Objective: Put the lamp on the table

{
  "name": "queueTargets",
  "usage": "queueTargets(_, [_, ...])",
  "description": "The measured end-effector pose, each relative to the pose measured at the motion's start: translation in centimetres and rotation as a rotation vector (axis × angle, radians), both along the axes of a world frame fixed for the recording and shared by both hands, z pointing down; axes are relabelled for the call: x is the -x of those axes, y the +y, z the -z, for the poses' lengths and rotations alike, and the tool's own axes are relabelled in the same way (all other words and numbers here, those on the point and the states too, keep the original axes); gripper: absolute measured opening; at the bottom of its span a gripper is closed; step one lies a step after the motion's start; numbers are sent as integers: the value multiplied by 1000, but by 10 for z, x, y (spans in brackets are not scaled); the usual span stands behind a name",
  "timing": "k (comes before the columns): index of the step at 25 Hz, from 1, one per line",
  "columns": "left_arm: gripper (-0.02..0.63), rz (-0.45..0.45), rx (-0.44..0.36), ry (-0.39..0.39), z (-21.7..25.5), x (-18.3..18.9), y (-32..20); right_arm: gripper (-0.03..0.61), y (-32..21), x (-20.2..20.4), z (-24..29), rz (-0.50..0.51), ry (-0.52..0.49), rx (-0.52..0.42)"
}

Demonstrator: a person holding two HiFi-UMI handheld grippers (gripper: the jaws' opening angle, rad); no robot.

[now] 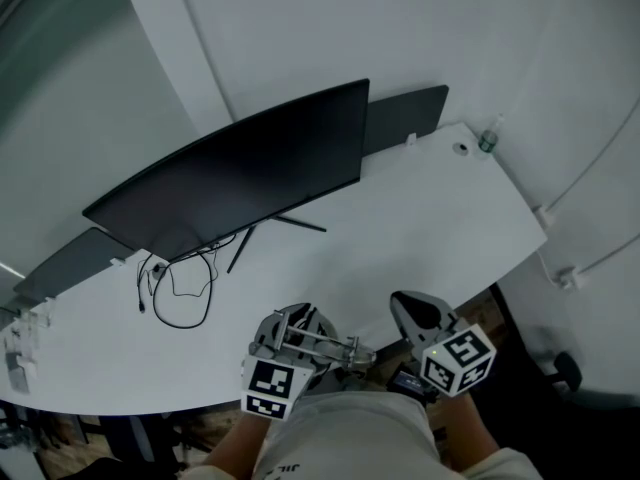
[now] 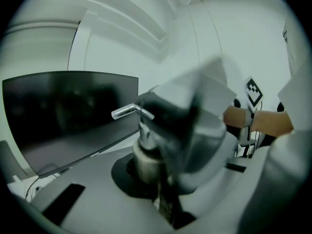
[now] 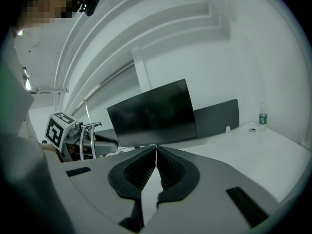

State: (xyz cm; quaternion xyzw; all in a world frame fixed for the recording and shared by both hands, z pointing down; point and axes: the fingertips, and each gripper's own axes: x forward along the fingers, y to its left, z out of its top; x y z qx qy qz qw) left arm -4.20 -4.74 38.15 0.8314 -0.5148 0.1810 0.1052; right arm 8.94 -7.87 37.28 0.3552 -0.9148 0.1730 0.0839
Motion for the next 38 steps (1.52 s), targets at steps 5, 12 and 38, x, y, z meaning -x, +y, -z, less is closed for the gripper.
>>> queueTargets(5, [37, -34, 8, -7, 5, 0, -2, 32, 0, 3, -1, -18, -4, 14])
queueTargets(12, [37, -69, 13, 10, 10, 3, -15, 32, -9, 4, -2, -52, 9, 33])
queueTargets(38, [37, -106, -8, 13, -6, 15, -100, 32, -50, 25, -24, -69, 36, 93])
